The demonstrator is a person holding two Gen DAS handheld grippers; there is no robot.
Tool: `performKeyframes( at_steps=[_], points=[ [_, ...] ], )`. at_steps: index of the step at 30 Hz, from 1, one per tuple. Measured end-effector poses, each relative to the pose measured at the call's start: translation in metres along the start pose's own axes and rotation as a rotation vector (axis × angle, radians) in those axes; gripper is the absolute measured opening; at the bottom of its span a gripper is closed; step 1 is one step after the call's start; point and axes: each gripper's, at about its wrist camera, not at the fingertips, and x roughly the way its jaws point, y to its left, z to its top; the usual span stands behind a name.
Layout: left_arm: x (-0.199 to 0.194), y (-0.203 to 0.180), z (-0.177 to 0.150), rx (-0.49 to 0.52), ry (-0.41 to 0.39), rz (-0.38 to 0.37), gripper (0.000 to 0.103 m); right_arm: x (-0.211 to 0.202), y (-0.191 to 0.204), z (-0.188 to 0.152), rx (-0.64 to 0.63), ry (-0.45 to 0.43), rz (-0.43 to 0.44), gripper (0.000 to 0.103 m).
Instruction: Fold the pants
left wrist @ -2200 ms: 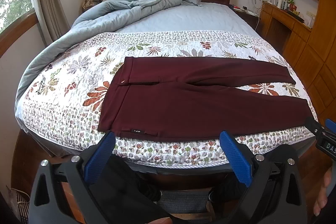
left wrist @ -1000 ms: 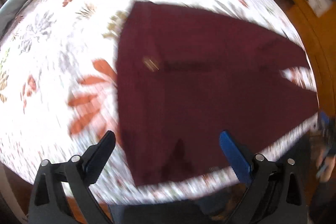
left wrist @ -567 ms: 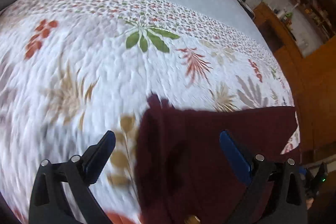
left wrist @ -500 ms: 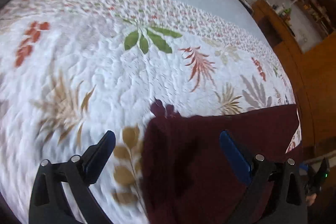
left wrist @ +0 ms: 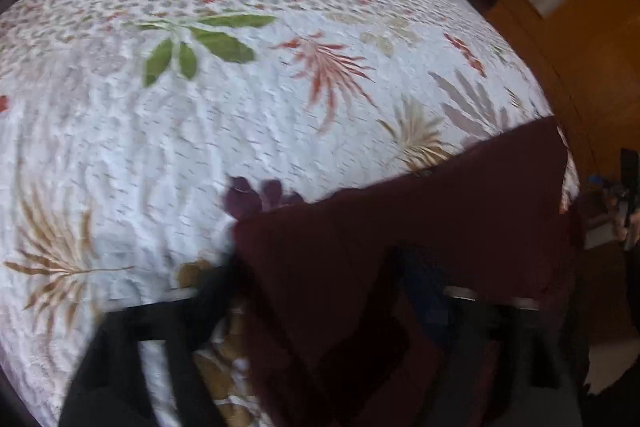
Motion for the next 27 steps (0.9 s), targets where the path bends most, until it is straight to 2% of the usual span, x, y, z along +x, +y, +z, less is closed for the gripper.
performKeyframes(
  at_steps=[3, 5, 6, 7, 8, 9, 10, 11, 14, 21, 24, 25, 26, 27],
  points=[
    [0.0, 0.006, -0.003, -0.03, 0.0, -0.013, 0.04, -0.042, -0.073, 0.036, 0.103, -0.059, -0.036, 0.097],
    [0.002, 0.005, -0.003, -0.044, 0.004, -0.001, 0.04, -0.065, -0.126, 0.061, 0.158, -0.086, -0.069, 0.072],
    [0.002, 0.005, -0.003, -0.051, 0.006, 0.006, 0.04, -0.071, -0.155, 0.074, 0.196, -0.085, -0.087, 0.055],
    [0.004, 0.005, -0.002, -0.059, 0.01, 0.012, 0.04, -0.075, -0.173, 0.081, 0.216, -0.091, -0.108, 0.05],
    [0.007, 0.006, -0.001, -0.071, 0.017, 0.016, 0.041, -0.076, -0.197, 0.092, 0.236, -0.096, -0.153, 0.052],
    [0.009, 0.005, 0.001, -0.082, 0.022, 0.015, 0.043, -0.072, -0.212, 0.099, 0.241, -0.083, -0.18, 0.061],
    [0.01, 0.006, 0.001, -0.094, 0.025, 0.013, 0.044, -0.062, -0.233, 0.108, 0.248, -0.05, -0.206, 0.075],
    [0.01, 0.007, 0.002, -0.107, 0.029, 0.012, 0.047, -0.054, -0.243, 0.112, 0.252, -0.029, -0.209, 0.078],
    [0.012, 0.006, 0.004, -0.129, 0.042, 0.022, 0.049, -0.026, -0.268, 0.121, 0.234, 0.026, -0.21, 0.078],
    [0.018, 0.001, 0.009, -0.157, 0.048, 0.05, 0.052, -0.001, -0.276, 0.128, 0.164, 0.058, -0.079, 0.082],
    [0.018, -0.006, 0.01, -0.156, 0.038, 0.088, 0.046, 0.006, -0.27, 0.129, 0.137, 0.086, -0.041, 0.064],
    [0.017, -0.008, 0.009, -0.163, 0.032, 0.1, 0.043, 0.007, -0.268, 0.13, 0.129, 0.089, -0.056, 0.05],
    [0.015, -0.008, 0.009, -0.172, 0.026, 0.101, 0.035, 0.005, -0.267, 0.129, 0.133, 0.088, -0.049, 0.032],
    [0.012, -0.008, 0.009, -0.185, 0.015, 0.094, 0.03, 0.003, -0.267, 0.129, 0.141, 0.092, -0.026, 0.022]
  ],
)
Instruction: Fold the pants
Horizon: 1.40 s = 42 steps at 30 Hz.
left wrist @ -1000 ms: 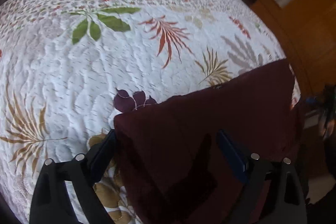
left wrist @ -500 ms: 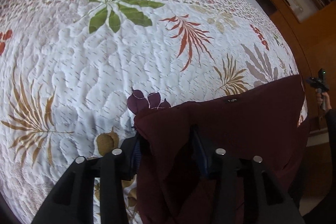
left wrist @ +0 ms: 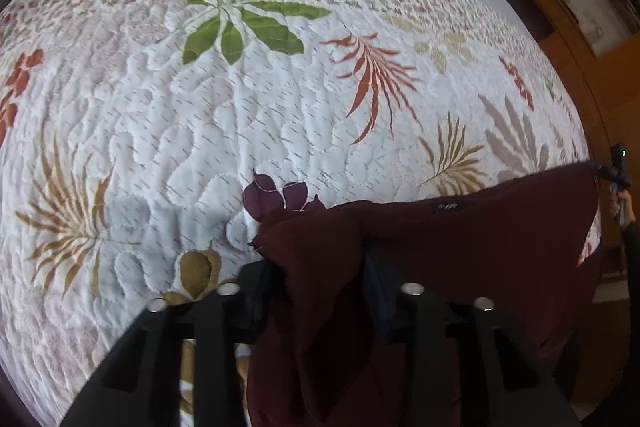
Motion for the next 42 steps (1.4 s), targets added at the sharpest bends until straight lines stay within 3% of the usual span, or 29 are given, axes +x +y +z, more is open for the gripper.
performKeyframes(
  at_steps=[3, 10, 18, 25, 31, 34, 35, 36, 37, 40, 42],
  points=[
    [-0.018, -0.008, -0.003, -0.005, -0.056, -0.005, 0.022, -0.014, 0.015, -0.005, -0.037, -0.025, -0.013, 0.021],
    [-0.09, -0.031, -0.024, 0.002, -0.226, -0.06, 0.02, -0.077, 0.046, -0.023, -0.077, -0.126, -0.06, 0.021],
    [-0.167, -0.06, -0.082, 0.037, -0.363, -0.136, 0.02, -0.14, 0.066, -0.078, -0.108, -0.246, -0.136, 0.021],
    [-0.177, -0.07, -0.164, 0.069, -0.362, -0.145, 0.02, -0.153, 0.063, -0.177, -0.114, -0.313, -0.198, 0.023],
    [-0.137, -0.058, -0.234, 0.059, -0.284, -0.127, 0.021, -0.131, 0.055, -0.274, -0.072, -0.359, -0.247, 0.028],
    [-0.11, -0.049, -0.255, 0.03, -0.217, -0.081, 0.035, -0.113, 0.05, -0.303, -0.048, -0.329, -0.274, 0.034],
    [-0.102, -0.045, -0.262, 0.014, -0.193, -0.045, 0.048, -0.108, 0.049, -0.311, -0.035, -0.325, -0.287, 0.039],
    [-0.099, -0.042, -0.267, 0.0, -0.189, -0.019, 0.063, -0.108, 0.046, -0.317, -0.014, -0.331, -0.291, 0.05],
    [-0.099, -0.037, -0.271, -0.017, -0.185, -0.003, 0.068, -0.108, 0.044, -0.323, 0.008, -0.331, -0.29, 0.055],
    [-0.102, -0.027, -0.288, -0.046, -0.15, 0.038, 0.081, -0.116, 0.035, -0.339, 0.097, -0.328, -0.274, 0.064],
    [-0.111, -0.02, -0.3, -0.069, -0.144, 0.138, 0.081, -0.124, 0.023, -0.353, 0.232, -0.336, -0.207, 0.065]
  ],
)
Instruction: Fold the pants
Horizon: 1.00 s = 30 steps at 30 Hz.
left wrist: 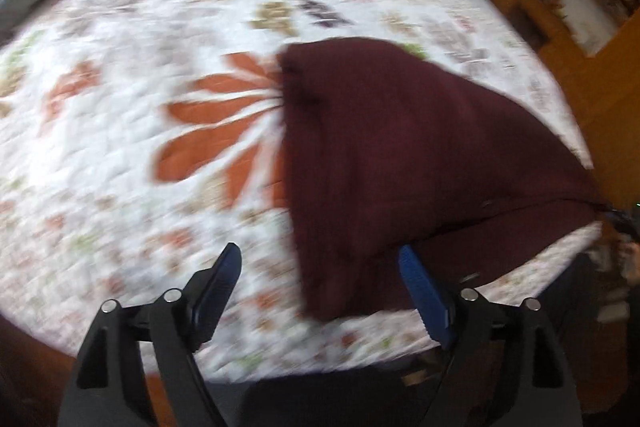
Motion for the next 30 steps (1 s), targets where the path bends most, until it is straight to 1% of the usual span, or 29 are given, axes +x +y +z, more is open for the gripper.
performKeyframes(
  at_steps=[1, 3, 4, 5, 6, 7, 8, 9, 11, 12, 13, 14, 17, 19, 21, 22, 23, 24, 25, 26, 27, 28, 29, 30],
  points=[
    [-0.005, 0.005, -0.003, -0.014, -0.009, 0.018, 0.081, -0.004, -0.007, -0.005, 0.071, -0.001, 0.037, 0.065],
    [-0.026, 0.017, -0.013, -0.087, -0.055, 0.02, 0.081, -0.013, -0.017, -0.019, 0.23, -0.024, 0.158, 0.065],
    [-0.035, 0.02, -0.016, -0.116, -0.081, 0.021, 0.081, -0.014, -0.018, -0.027, 0.31, -0.031, 0.246, 0.066],
    [-0.043, 0.019, -0.018, -0.138, -0.103, 0.016, 0.082, -0.012, -0.016, -0.031, 0.349, -0.028, 0.301, 0.067],
    [-0.052, 0.017, -0.021, -0.17, -0.134, -0.002, 0.084, -0.008, -0.013, -0.036, 0.388, -0.022, 0.351, 0.067],
    [-0.058, 0.014, -0.024, -0.198, -0.155, -0.039, 0.086, -0.005, -0.01, -0.039, 0.413, -0.019, 0.381, 0.067],
    [-0.062, 0.007, -0.027, -0.223, -0.169, -0.104, 0.088, 0.004, -0.005, -0.041, 0.447, -0.006, 0.417, 0.067],
    [-0.064, 0.0, -0.028, -0.251, -0.185, -0.178, 0.092, 0.009, -0.002, -0.04, 0.464, -0.005, 0.42, 0.067],
    [-0.056, -0.014, -0.029, -0.327, -0.183, -0.318, 0.093, 0.022, 0.003, -0.036, 0.489, -0.002, 0.41, 0.067],
    [-0.05, -0.02, -0.028, -0.358, -0.179, -0.369, 0.093, 0.026, 0.003, -0.034, 0.5, -0.003, 0.405, 0.067],
    [-0.042, -0.025, -0.026, -0.393, -0.163, -0.4, 0.093, 0.033, 0.004, -0.032, 0.52, -0.005, 0.409, 0.067],
    [-0.029, -0.029, -0.022, -0.433, -0.131, -0.417, 0.093, 0.037, 0.004, -0.029, 0.528, -0.006, 0.411, 0.067],
    [-0.002, -0.033, -0.017, -0.505, -0.083, -0.411, 0.093, 0.047, 0.006, -0.02, 0.538, -0.002, 0.391, 0.068],
    [0.009, -0.03, -0.014, -0.548, -0.083, -0.403, 0.093, 0.05, 0.004, -0.016, 0.536, 0.002, 0.376, 0.068],
    [0.016, -0.027, -0.013, -0.581, -0.088, -0.379, 0.093, 0.051, 0.003, -0.014, 0.532, -0.002, 0.37, 0.068],
    [0.02, -0.025, -0.012, -0.595, -0.089, -0.378, 0.093, 0.054, 0.003, -0.01, 0.534, -0.003, 0.366, 0.068],
    [0.026, -0.024, -0.009, -0.609, -0.086, -0.395, 0.091, 0.056, 0.003, -0.007, 0.537, -0.001, 0.365, 0.068],
    [0.03, -0.023, -0.008, -0.623, -0.088, -0.4, 0.084, 0.058, 0.002, -0.005, 0.538, -0.001, 0.361, 0.065],
    [0.035, -0.023, -0.006, -0.643, -0.086, -0.395, 0.07, 0.06, 0.002, -0.003, 0.538, -0.001, 0.36, 0.052],
    [0.042, -0.022, -0.004, -0.654, -0.074, -0.396, 0.042, 0.063, 0.004, 0.002, 0.528, 0.001, 0.354, 0.041],
    [0.044, -0.019, 0.0, -0.666, -0.08, -0.416, 0.03, 0.066, 0.006, 0.008, 0.52, 0.002, 0.335, 0.023],
    [0.046, -0.018, 0.003, -0.676, -0.091, -0.435, 0.027, 0.067, 0.01, 0.016, 0.511, 0.001, 0.319, 0.016],
    [0.042, -0.019, 0.01, -0.675, -0.12, -0.436, 0.023, 0.065, 0.015, 0.025, 0.498, -0.006, 0.311, 0.014],
    [0.036, -0.019, 0.014, -0.673, -0.152, -0.449, 0.021, 0.055, 0.021, 0.031, 0.471, -0.032, 0.308, 0.013]
  ],
)
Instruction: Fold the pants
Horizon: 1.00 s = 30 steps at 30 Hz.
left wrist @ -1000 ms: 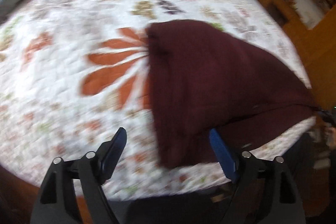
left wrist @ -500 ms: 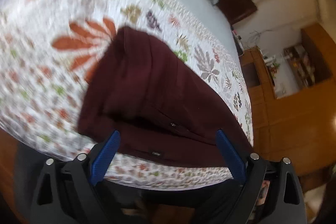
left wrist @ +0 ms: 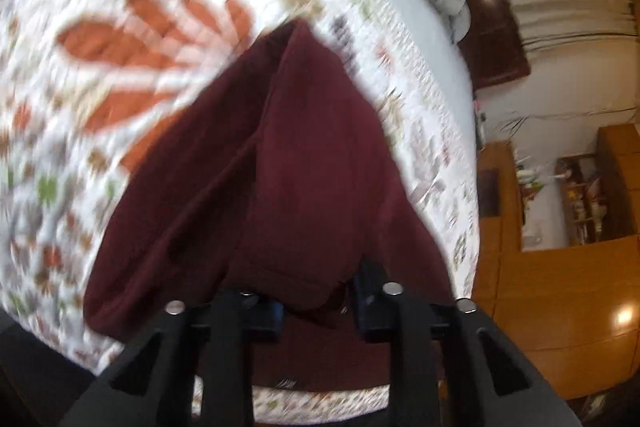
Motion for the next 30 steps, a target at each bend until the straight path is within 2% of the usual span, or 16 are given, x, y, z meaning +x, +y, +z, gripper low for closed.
performKeyframes(
  at_steps=[3, 4, 5, 6, 9, 11, 12, 15, 20, 23, 26, 29, 30],
  points=[
    [-0.045, -0.034, 0.003, 0.073, -0.125, -0.121, 0.017, -0.042, 0.059, 0.003, -0.184, -0.117, 0.091, 0.011],
    [-0.062, -0.038, 0.001, 0.078, -0.149, -0.16, 0.016, -0.05, 0.064, 0.0, -0.215, -0.138, 0.096, 0.011],
    [-0.067, -0.032, 0.0, 0.063, -0.153, -0.167, 0.016, -0.055, 0.06, -0.004, -0.226, -0.152, 0.085, 0.011],
    [-0.066, -0.022, 0.0, 0.04, -0.153, -0.147, 0.016, -0.052, 0.048, -0.005, -0.21, -0.143, 0.072, 0.011],
    [-0.036, 0.034, -0.01, -0.086, -0.063, -0.047, 0.015, -0.018, -0.02, -0.01, -0.082, -0.062, -0.005, 0.012],
    [-0.024, 0.055, -0.019, -0.131, -0.024, -0.016, 0.015, -0.001, -0.043, -0.018, -0.05, -0.034, -0.039, 0.012],
    [-0.023, 0.06, -0.025, -0.144, -0.017, -0.015, 0.015, 0.0, -0.049, -0.021, -0.04, -0.038, -0.028, 0.011],
    [-0.023, 0.063, -0.033, -0.149, -0.022, -0.03, 0.015, 0.0, -0.045, -0.02, -0.045, -0.044, -0.027, 0.012],
    [-0.036, 0.044, -0.035, -0.075, -0.049, -0.036, 0.015, -0.007, -0.023, -0.014, -0.089, -0.056, -0.028, 0.012],
    [-0.042, 0.06, -0.046, -0.09, -0.035, -0.015, 0.015, 0.004, -0.031, -0.018, -0.099, -0.026, -0.096, 0.014],
    [-0.041, 0.07, -0.049, -0.11, -0.027, -0.009, 0.015, 0.007, -0.039, -0.021, -0.081, -0.031, -0.078, 0.015],
    [-0.043, 0.066, -0.05, -0.083, -0.032, -0.002, 0.016, 0.002, -0.031, -0.025, -0.115, -0.031, -0.105, 0.027],
    [-0.042, 0.065, -0.05, -0.083, -0.027, 0.0, 0.016, -0.004, -0.025, -0.027, -0.138, -0.043, -0.131, 0.036]
  ],
)
